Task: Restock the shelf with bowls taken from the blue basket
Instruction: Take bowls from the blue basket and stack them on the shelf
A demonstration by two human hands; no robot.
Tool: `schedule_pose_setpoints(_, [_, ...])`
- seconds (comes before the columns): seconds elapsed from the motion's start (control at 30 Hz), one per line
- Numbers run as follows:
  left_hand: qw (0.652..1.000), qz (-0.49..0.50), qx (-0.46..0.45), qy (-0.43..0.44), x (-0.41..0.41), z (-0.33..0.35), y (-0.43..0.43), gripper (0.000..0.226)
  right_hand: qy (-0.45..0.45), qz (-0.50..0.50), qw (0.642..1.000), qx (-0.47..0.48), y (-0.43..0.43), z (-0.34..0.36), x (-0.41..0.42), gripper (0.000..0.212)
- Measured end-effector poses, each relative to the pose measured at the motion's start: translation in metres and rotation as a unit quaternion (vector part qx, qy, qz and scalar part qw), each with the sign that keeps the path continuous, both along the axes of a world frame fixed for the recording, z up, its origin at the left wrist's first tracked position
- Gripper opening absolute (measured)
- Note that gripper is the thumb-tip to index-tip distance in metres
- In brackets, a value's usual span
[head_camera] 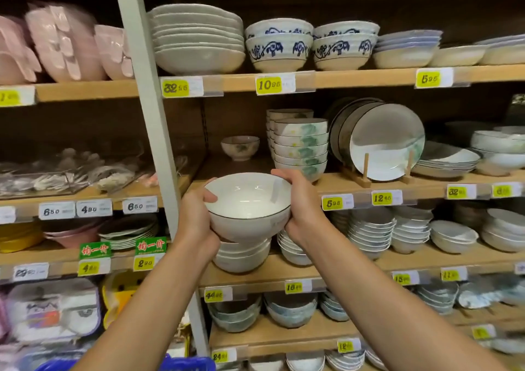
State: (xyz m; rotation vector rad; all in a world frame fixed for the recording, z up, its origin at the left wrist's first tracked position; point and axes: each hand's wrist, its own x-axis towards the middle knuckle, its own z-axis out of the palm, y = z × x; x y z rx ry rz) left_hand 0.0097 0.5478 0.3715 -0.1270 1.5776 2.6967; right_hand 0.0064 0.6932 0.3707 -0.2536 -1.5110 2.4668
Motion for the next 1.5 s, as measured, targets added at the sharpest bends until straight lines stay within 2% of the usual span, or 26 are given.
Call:
schedule_pose_setpoints(0.27, [0.999,0.000,-0.043,0.015,-0.078,0.008,0.011,0.045,-0.007,-0.014,1.000,0.013,0.009,0.009,-0.071,0.020])
schedule_pose_setpoints(0.4, [0.999,-0.012,-0.013,0.028,-0.125,0.009,0.007,0.040,-0.007,-0.017,1.000,0.025,0.005,0.012,-0.115,0.018])
schedule_pose_setpoints(0.53, [0.999,-0.023,0.024,0.018,-0.173,0.014,0.004,0.052,-0.012,-0.025,1.000,0.013,-0.001,0.016,-0.157,0.019])
schedule_pose_setpoints(0.67, [0.999,0.024,0.036,0.003,-0.208,0.012,0.010,0.047,-0.005,-0.058,0.998,0.015,-0.002,0.012,-0.185,0.016])
schedule_pose_setpoints(0.7, [0.998,0.039,0.040,-0.005,-0.214,0.010,0.013,0.041,-0.003,-0.067,0.997,0.035,-0.005,0.005,-0.191,0.017])
schedule_pose_setpoints(0.8, [0.996,0.081,0.035,-0.018,-0.225,0.004,0.025,0.035,0.002,-0.086,0.992,0.089,-0.019,-0.016,-0.202,0.047])
schedule_pose_setpoints(0.9, [0.993,0.120,0.020,-0.006,-0.230,-0.003,0.036,0.039,0.008,-0.099,0.994,0.050,-0.025,-0.017,-0.215,0.043])
schedule_pose_setpoints(1.0, [0.991,0.127,-0.025,0.020,-0.231,-0.008,0.031,0.055,-0.034,-0.066,0.997,-0.037,-0.019,-0.006,-0.227,0.041])
schedule_pose_setpoints(1.07, [0.995,0.097,-0.024,0.021,-0.234,-0.004,0.019,0.052,-0.054,-0.044,0.996,-0.058,-0.012,0.000,-0.231,0.030])
schedule_pose_setpoints(1.17, [0.998,0.040,0.051,-0.006,-0.237,0.006,0.005,0.027,-0.085,0.012,0.996,-0.033,-0.008,0.005,-0.234,0.018])
schedule_pose_setpoints(1.3, [0.996,0.030,0.075,-0.027,-0.241,-0.002,0.004,0.035,-0.105,0.056,0.993,0.007,-0.008,0.004,-0.234,0.019])
schedule_pose_setpoints(1.43, [0.993,0.054,0.107,-0.022,-0.243,-0.003,0.009,0.030,-0.071,0.054,0.995,-0.041,-0.007,0.001,-0.233,0.035])
schedule_pose_setpoints(1.5, [0.990,0.081,0.117,-0.013,-0.242,-0.001,0.015,0.027,-0.029,0.025,0.999,0.012,-0.018,-0.011,-0.225,0.055])
